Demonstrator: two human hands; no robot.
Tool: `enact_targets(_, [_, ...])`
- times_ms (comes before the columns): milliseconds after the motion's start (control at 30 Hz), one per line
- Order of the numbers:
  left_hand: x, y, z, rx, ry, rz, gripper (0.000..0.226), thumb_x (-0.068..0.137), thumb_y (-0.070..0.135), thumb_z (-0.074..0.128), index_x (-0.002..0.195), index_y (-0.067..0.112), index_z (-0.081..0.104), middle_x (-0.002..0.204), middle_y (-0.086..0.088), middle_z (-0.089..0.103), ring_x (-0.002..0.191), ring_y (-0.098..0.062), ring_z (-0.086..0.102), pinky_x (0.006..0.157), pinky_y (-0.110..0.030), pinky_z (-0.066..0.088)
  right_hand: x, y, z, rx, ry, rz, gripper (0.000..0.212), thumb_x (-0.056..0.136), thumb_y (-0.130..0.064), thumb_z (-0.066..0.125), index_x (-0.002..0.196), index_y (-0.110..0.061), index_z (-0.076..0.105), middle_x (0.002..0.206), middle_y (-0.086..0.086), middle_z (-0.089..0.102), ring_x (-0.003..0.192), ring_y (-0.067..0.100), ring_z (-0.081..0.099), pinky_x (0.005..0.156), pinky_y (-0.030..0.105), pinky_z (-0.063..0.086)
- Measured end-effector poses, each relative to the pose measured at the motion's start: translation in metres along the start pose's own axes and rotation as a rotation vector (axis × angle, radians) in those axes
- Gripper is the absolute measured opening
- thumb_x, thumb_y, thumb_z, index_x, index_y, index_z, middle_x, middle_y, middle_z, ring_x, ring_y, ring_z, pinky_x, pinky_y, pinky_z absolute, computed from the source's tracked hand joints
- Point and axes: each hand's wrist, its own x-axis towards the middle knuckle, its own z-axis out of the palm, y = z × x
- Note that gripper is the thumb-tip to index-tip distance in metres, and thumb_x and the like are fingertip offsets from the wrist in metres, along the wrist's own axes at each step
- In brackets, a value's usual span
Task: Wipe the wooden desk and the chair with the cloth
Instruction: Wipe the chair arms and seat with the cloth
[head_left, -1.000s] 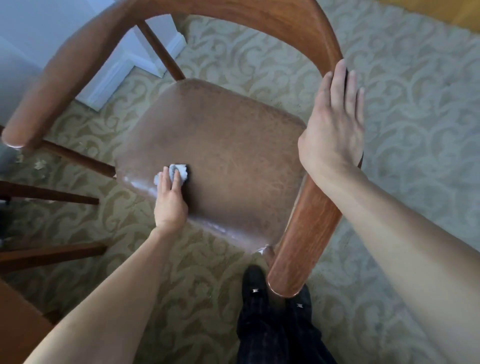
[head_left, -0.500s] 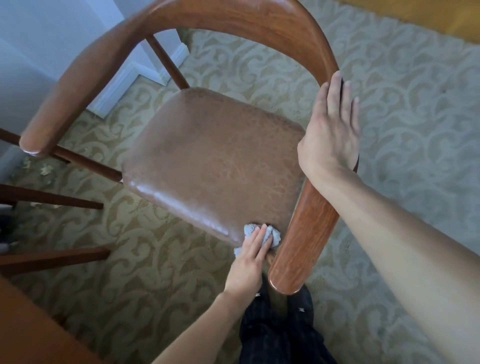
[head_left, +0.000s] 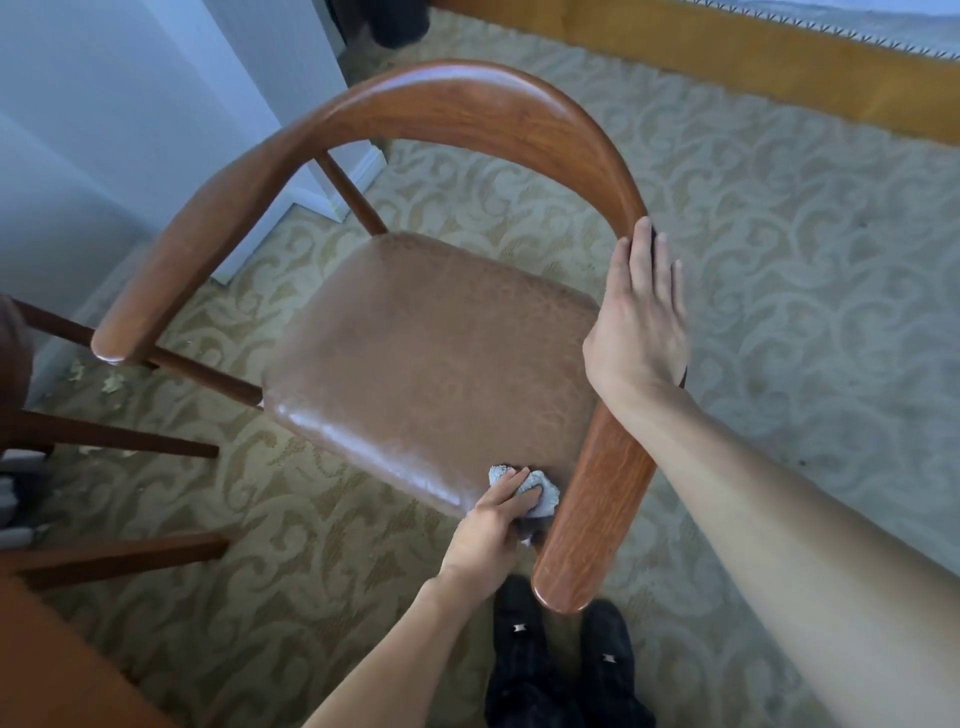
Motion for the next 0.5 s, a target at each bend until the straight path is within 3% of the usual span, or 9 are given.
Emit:
enact_targets(100, [0.015, 0.036, -0.035, -0.391, 0.186, -0.293, 0.065, 0.088, -0.017, 0.044, 0.129, 0.027, 0.068, 0.136, 0.005, 0.065, 0.115, -0.007, 0.064, 0.096, -0.019, 0.051, -0.003, 0.001, -0.013, 0.102, -0.073, 0.032, 0.074, 0.089, -0.002, 0.059, 0.156, -0.007, 0.028, 0.17, 0.006, 0.003, 0.156, 0.022, 0.004, 0.127, 0.038, 0.009])
enact_targets(167, [0.024, 0.061, -0.07, -0.709, 0.275, -0.496, 0.056, 0.091, -0.013, 0.047, 0.126, 0.024, 0.07, 0.128, -0.009, 0.072, 0.1, -0.014, 0.072, 0.085, -0.025, 0.056, -0.005, -0.001, -0.028, 0.194, -0.174, 0.071, 0.067, 0.093, -0.009, 0.057, 0.155, -0.01, 0.03, 0.169, 0.004, 0.006, 0.156, 0.021, 0.007, 0.126, 0.036, 0.011])
enact_targets(233, [0.032, 0.085, -0.113, -0.987, 0.351, -0.591, 0.047, 0.09, -0.005, 0.049, 0.125, 0.017, 0.072, 0.118, -0.015, 0.075, 0.098, -0.024, 0.073, 0.08, -0.037, 0.056, -0.006, -0.006, -0.052, 0.327, -0.262, 0.139, 0.061, 0.095, -0.013, 0.054, 0.153, -0.011, 0.035, 0.166, 0.006, 0.022, 0.153, 0.021, 0.02, 0.124, 0.035, 0.02])
enact_targets(333, [0.034, 0.137, -0.179, -1.25, 0.324, -0.556, 0.04, 0.094, 0.009, 0.046, 0.126, 0.014, 0.071, 0.115, -0.019, 0.075, 0.102, -0.033, 0.073, 0.079, -0.044, 0.055, -0.009, -0.023, -0.101, 0.562, -0.298, 0.253, 0.05, 0.098, -0.019, 0.05, 0.148, -0.017, 0.045, 0.15, 0.002, 0.051, 0.137, 0.021, 0.049, 0.112, 0.035, 0.039])
enact_targets(400, [0.029, 0.18, -0.219, -1.4, 0.267, -0.484, 0.03, 0.101, 0.019, 0.05, 0.117, 0.008, 0.072, 0.115, -0.017, 0.076, 0.101, -0.031, 0.073, 0.092, -0.044, 0.053, -0.012, -0.04, -0.137, 0.733, -0.338, 0.264, 0.046, 0.1, -0.026, 0.05, 0.146, -0.021, 0.049, 0.143, -0.002, 0.058, 0.128, 0.016, 0.056, 0.108, 0.036, 0.045])
enact_targets(500, [0.018, 0.243, -0.274, -1.459, 0.194, -0.333, 0.039, 0.099, 0.031, 0.057, 0.124, 0.003, 0.069, 0.124, -0.019, 0.072, 0.113, -0.03, 0.068, 0.11, -0.044, 0.045, -0.012, -0.068, -0.191, 0.931, -0.356, 0.243, 0.056, 0.091, -0.049, 0.051, 0.143, -0.027, 0.052, 0.135, -0.009, 0.063, 0.12, 0.008, 0.061, 0.105, 0.038, 0.048])
